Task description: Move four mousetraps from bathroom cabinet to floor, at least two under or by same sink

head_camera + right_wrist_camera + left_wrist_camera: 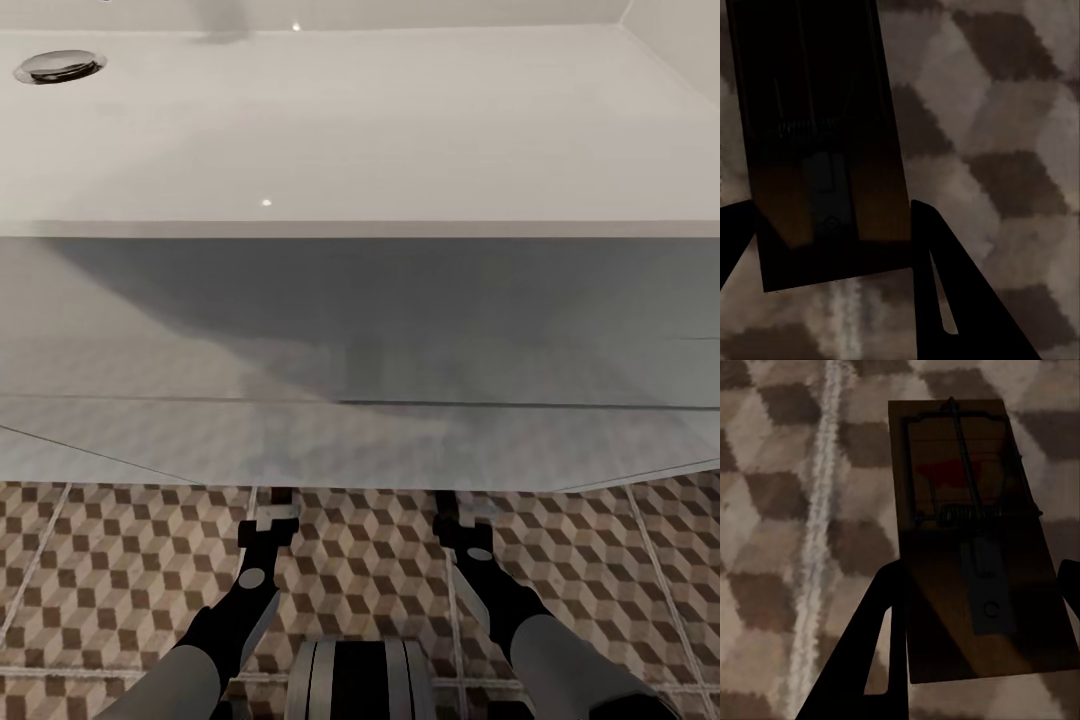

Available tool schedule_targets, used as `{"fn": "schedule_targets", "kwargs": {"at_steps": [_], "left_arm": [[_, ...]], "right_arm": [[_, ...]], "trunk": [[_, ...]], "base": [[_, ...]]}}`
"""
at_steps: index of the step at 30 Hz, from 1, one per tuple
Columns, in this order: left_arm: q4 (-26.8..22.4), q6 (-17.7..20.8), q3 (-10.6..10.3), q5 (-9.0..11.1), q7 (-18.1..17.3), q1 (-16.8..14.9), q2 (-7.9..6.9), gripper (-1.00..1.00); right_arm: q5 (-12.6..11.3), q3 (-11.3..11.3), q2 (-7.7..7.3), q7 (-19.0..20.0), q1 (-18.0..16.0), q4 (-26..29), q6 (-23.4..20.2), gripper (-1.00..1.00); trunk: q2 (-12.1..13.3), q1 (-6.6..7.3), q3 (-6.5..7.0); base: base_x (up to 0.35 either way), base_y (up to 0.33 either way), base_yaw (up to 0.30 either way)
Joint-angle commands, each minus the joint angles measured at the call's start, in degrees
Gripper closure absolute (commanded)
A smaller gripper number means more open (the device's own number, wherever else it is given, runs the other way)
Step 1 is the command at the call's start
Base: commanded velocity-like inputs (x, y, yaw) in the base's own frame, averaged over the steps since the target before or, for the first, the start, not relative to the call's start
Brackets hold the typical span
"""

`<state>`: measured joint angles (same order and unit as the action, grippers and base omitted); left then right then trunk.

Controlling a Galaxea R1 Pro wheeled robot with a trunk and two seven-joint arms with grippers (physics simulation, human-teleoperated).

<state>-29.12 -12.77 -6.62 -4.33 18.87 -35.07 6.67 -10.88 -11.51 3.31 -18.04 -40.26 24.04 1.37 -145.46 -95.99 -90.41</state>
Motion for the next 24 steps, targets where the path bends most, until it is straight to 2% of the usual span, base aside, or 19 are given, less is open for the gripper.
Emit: {"fn": "schedule_targets", "kwargs": {"at_steps": [1,11,19,24], "left_arm": [[0.0,0.0,-0.2,-0.6,0.7,0.0,-0.01,1.00],[-0.5,-0.2,-0.2,-0.6,0.7,0.0,0.01,1.00],[-0.5,-0.3,-0.2,-0.6,2.0,0.0,0.01,1.00],[-0.6,-0.3,-0.3,-0.5,2.7,0.0,0.03,1.00]], "right_arm": [[-0.8,-0.5,-0.02,-0.3,-0.1,0.0,0.2,1.00],[-0.9,-0.4,0.27,-0.3,-0.8,0.0,1.0,1.00],[-1.0,-0.5,0.18,-0.3,-0.8,-0.1,4.9,1.00],[-1.0,-0.5,0.07,-0.3,-0.9,-0.1,5.7,1.00]], "trunk": [[0.0,0.01,-0.03],[0.0,0.01,-0.03],[0.0,0.01,-0.03],[0.0,0.01,-0.03]], "base": [[0.000,0.000,0.000],[0.000,0.000,0.000],[0.000,0.000,0.000],[0.000,0.000,0.000]]}}
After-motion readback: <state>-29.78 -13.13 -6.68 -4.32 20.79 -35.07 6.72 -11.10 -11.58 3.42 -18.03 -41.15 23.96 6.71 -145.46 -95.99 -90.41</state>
